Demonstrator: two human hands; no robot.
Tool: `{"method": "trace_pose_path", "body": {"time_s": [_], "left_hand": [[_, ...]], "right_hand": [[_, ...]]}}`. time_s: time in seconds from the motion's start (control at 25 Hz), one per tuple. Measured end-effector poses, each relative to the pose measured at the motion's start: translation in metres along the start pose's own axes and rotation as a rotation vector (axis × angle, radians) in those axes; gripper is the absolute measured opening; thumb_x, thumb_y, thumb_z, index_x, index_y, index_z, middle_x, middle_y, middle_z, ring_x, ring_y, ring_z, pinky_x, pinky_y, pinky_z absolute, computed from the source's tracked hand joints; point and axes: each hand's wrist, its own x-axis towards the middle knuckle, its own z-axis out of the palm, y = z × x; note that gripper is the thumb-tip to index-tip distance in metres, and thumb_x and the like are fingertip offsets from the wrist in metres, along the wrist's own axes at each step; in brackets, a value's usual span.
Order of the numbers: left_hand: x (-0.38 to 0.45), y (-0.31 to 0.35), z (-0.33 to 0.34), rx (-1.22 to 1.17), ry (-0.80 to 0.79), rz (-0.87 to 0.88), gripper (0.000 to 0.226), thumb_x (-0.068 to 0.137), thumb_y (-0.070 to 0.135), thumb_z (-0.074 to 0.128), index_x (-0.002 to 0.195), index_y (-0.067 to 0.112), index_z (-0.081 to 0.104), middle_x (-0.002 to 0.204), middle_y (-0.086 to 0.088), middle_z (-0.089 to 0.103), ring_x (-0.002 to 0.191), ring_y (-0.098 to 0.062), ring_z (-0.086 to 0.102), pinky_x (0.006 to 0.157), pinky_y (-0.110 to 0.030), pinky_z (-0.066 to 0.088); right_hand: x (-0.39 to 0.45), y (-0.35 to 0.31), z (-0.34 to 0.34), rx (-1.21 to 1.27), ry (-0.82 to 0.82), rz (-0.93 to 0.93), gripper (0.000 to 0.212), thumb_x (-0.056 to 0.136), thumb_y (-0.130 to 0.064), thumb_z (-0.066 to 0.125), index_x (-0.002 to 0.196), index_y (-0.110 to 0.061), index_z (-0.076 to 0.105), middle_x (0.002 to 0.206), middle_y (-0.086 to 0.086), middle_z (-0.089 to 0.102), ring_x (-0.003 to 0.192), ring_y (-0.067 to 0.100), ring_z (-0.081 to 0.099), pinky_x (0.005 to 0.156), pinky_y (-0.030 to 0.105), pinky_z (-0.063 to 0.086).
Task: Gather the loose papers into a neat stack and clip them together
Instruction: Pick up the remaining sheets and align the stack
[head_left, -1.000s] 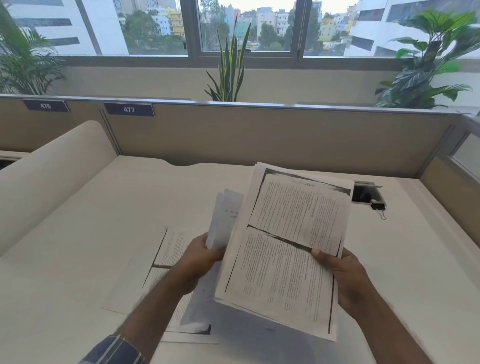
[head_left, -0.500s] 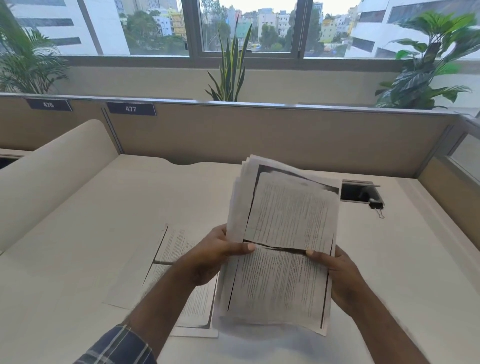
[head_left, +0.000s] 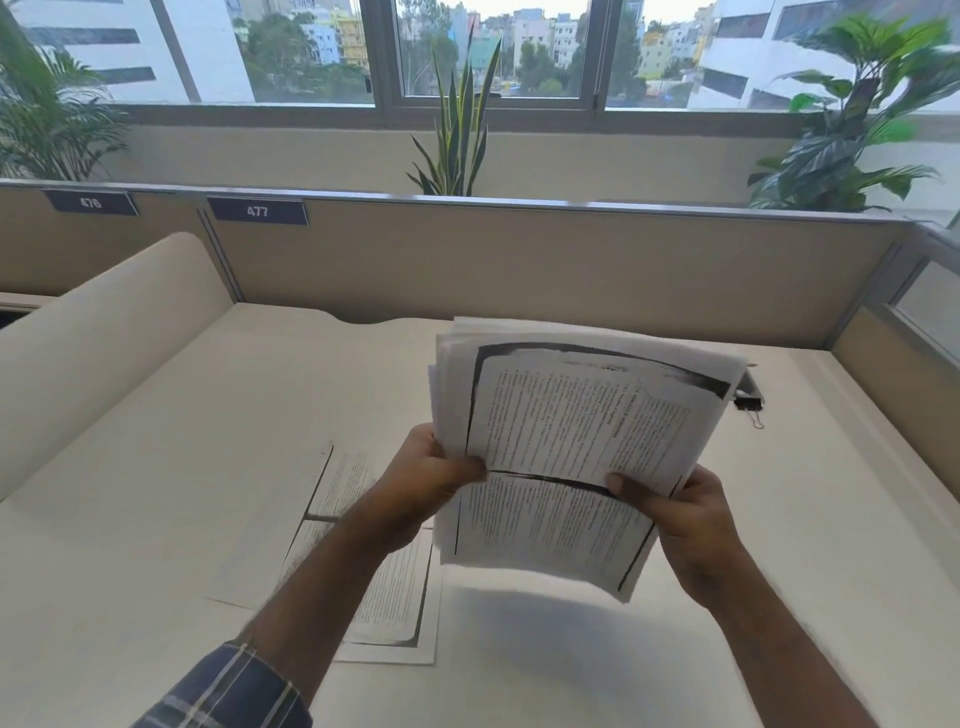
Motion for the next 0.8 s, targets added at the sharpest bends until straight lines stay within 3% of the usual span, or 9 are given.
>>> {"method": "trace_pose_path", "body": {"time_s": [0.16,0.4,0.48,0.64,0.8], "left_hand": [[0.002,-0.005,-0.002,-0.009,-0.004,0.04,0.039,0.075,0.013,0.073,0.114,0.016,0.072,0.108,-0.006,0.076,0.101,-0.019,0.072,0.076,-0.027,0.06],[0.0,-0.041,-0.005,0.002,-0.044,-0.101,0.038,0.08,0.008,0.078,0.115,0.018,0.071,0.114,-0.008,0.074,0.111,-0.023,0.068,0.092,-0.038,0.059],[-0.005,-0.057,0.003,0.005,-0.011,-0.111,0.033,0.081,0.008,0.078,0.11,0.022,0.074,0.112,-0.007,0.074,0.11,-0.021,0.069,0.091,-0.037,0.059],[-0.012,-0.064,0.013,-0.068,0.119,-0.05,0.023,0.083,0.008,0.076,0.103,0.02,0.077,0.104,-0.005,0.077,0.101,-0.018,0.072,0.085,-0.034,0.061],[-0.01,-0.068,0.014,-0.046,0.161,-0.057,0.02,0.085,0.014,0.074,0.103,0.023,0.074,0.099,0.003,0.078,0.096,-0.012,0.073,0.076,-0.027,0.061]], "right_hand": [[0.002,-0.003,-0.002,-0.086,-0.069,-0.024,0.041,0.067,-0.006,0.076,0.107,-0.009,0.07,0.103,0.007,0.077,0.094,0.022,0.073,0.072,0.034,0.06],[0.005,0.026,-0.009,-0.199,-0.168,0.122,0.045,0.064,-0.01,0.085,0.105,-0.024,0.072,0.107,0.003,0.076,0.1,0.02,0.07,0.084,0.041,0.06],[0.001,0.039,-0.004,-0.228,-0.129,0.129,0.037,0.072,-0.002,0.082,0.1,-0.024,0.074,0.103,0.003,0.076,0.1,0.022,0.07,0.085,0.041,0.059],[-0.003,0.047,0.005,-0.214,0.014,0.053,0.026,0.079,0.004,0.074,0.086,-0.021,0.076,0.085,-0.002,0.079,0.085,0.017,0.074,0.07,0.028,0.061],[-0.003,0.051,0.01,-0.206,0.053,0.024,0.026,0.08,0.003,0.074,0.088,-0.021,0.074,0.084,-0.006,0.079,0.08,0.009,0.073,0.065,0.025,0.061]]}}
